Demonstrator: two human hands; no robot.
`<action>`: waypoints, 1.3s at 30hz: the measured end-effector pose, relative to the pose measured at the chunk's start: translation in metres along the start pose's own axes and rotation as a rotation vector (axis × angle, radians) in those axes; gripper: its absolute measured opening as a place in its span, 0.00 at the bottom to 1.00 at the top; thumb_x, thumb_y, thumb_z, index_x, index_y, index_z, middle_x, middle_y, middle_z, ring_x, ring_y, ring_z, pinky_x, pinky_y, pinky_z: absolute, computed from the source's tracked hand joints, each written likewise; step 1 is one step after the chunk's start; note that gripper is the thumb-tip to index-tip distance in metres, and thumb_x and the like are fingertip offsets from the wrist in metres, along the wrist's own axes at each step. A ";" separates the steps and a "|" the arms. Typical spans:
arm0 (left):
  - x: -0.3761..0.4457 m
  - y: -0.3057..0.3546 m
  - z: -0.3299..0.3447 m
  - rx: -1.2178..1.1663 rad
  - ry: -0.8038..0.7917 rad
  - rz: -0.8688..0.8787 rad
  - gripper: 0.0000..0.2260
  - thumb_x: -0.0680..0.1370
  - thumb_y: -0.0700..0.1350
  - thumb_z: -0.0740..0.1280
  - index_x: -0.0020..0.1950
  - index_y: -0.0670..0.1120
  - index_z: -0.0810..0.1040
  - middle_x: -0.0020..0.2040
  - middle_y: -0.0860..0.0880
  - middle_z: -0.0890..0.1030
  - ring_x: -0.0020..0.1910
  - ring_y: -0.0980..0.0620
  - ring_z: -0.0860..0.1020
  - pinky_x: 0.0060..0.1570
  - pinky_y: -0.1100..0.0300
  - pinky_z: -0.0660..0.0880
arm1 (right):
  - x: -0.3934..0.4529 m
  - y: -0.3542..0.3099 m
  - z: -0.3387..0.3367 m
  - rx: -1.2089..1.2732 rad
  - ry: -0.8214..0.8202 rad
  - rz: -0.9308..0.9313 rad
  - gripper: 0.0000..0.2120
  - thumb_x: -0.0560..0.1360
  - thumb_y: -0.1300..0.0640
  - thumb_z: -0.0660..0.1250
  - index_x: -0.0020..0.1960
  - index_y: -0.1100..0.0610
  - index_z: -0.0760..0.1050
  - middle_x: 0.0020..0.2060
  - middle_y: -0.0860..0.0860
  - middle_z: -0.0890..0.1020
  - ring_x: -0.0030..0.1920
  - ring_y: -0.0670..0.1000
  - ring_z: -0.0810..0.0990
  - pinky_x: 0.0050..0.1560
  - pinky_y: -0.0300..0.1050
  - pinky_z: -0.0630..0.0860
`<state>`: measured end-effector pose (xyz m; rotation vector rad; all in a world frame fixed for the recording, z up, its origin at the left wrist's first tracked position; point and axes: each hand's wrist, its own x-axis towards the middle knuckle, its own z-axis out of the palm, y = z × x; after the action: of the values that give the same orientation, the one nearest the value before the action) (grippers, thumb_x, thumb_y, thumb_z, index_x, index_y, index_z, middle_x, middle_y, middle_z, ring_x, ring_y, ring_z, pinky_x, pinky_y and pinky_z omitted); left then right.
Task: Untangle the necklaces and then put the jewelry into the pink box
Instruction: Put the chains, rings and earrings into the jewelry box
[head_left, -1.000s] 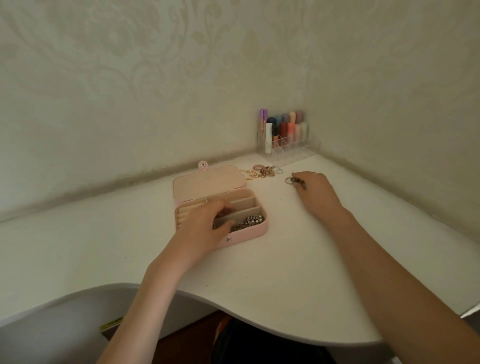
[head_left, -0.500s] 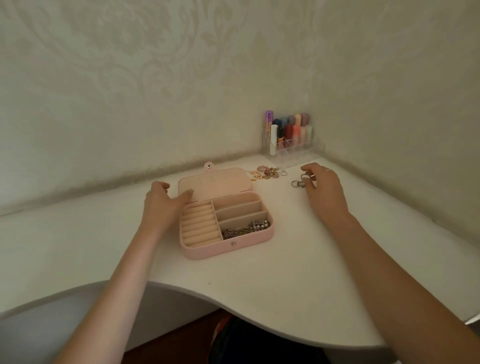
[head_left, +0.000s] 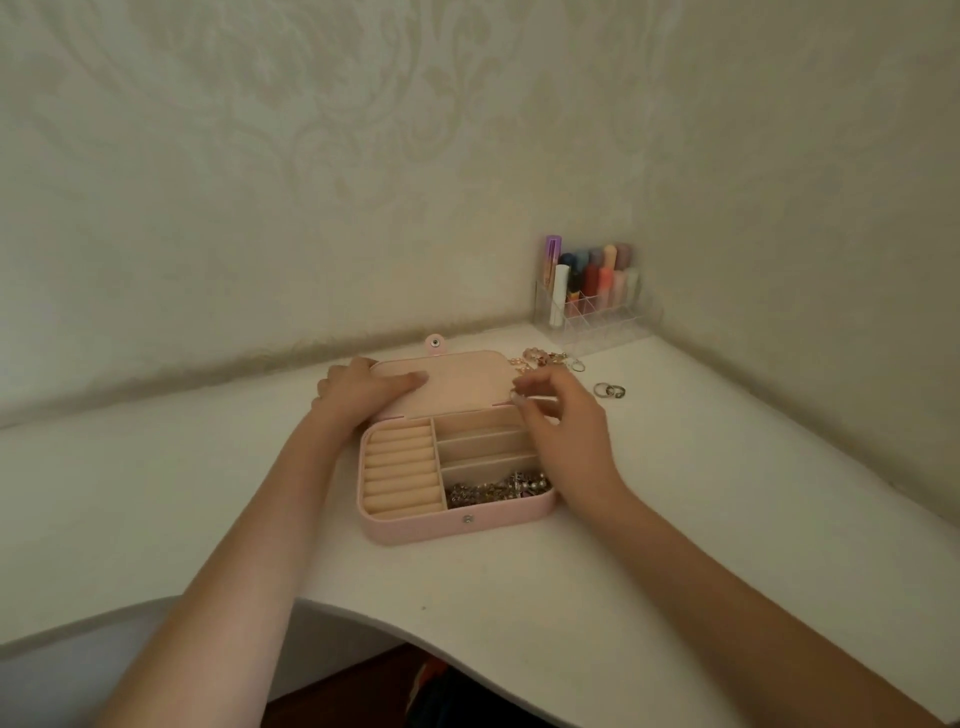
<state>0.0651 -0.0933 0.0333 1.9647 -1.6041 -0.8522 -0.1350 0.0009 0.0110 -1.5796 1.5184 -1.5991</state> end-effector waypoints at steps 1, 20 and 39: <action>0.000 -0.001 0.003 0.015 0.028 0.037 0.43 0.62 0.71 0.68 0.69 0.47 0.69 0.68 0.42 0.69 0.68 0.41 0.66 0.68 0.47 0.64 | -0.001 0.000 0.004 -0.002 -0.006 0.007 0.07 0.75 0.65 0.66 0.48 0.53 0.75 0.44 0.41 0.80 0.44 0.37 0.79 0.46 0.25 0.71; 0.004 -0.020 0.000 -1.345 -0.076 0.005 0.21 0.72 0.46 0.72 0.63 0.39 0.76 0.57 0.38 0.81 0.56 0.38 0.80 0.57 0.41 0.75 | 0.021 -0.020 0.029 -0.294 -0.385 -0.266 0.04 0.75 0.57 0.68 0.49 0.50 0.78 0.46 0.49 0.81 0.48 0.45 0.77 0.52 0.44 0.76; -0.002 -0.016 -0.004 -1.406 -0.265 0.106 0.13 0.78 0.49 0.62 0.59 0.44 0.77 0.49 0.44 0.85 0.46 0.45 0.84 0.39 0.50 0.81 | 0.063 0.034 -0.066 -0.340 0.134 -0.079 0.09 0.77 0.63 0.63 0.52 0.55 0.80 0.49 0.49 0.82 0.51 0.51 0.78 0.52 0.42 0.72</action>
<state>0.0788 -0.0884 0.0256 0.7572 -0.7078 -1.6022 -0.2231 -0.0387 0.0245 -1.7559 1.9033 -1.5791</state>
